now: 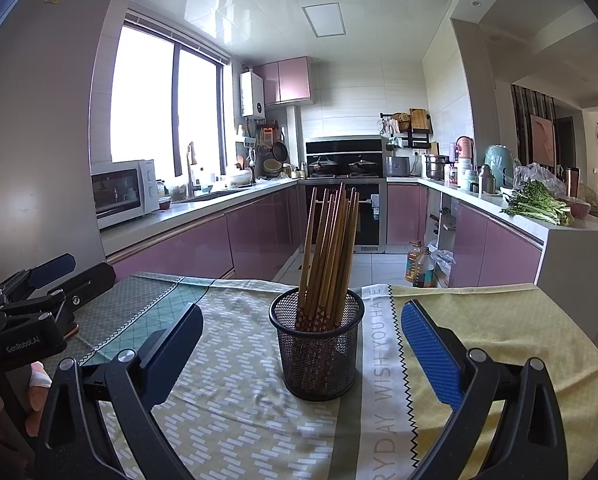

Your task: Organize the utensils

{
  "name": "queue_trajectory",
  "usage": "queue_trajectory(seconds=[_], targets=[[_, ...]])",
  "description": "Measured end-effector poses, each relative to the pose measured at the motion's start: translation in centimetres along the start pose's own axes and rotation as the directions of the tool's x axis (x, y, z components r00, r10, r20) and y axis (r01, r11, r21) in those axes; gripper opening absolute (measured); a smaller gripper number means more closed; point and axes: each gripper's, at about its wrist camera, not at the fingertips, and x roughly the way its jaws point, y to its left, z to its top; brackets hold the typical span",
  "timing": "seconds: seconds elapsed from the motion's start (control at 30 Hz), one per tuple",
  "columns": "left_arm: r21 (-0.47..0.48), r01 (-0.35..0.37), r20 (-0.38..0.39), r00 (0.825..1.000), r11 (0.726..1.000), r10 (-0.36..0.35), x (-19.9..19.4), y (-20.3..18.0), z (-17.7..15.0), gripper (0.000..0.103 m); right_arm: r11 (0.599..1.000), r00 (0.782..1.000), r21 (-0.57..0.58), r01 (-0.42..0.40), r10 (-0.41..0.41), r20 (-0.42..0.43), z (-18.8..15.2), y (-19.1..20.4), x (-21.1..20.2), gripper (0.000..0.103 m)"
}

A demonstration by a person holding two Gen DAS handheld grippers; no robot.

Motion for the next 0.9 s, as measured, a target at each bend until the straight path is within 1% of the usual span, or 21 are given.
queue_trajectory(seconds=[0.9], targets=[[-0.001,0.003,-0.001,1.0,1.0,-0.003,0.02,-0.08,-0.07,0.097,1.0,1.0,0.002,0.001,-0.001,-0.005,-0.07,0.12,-0.03,0.096]])
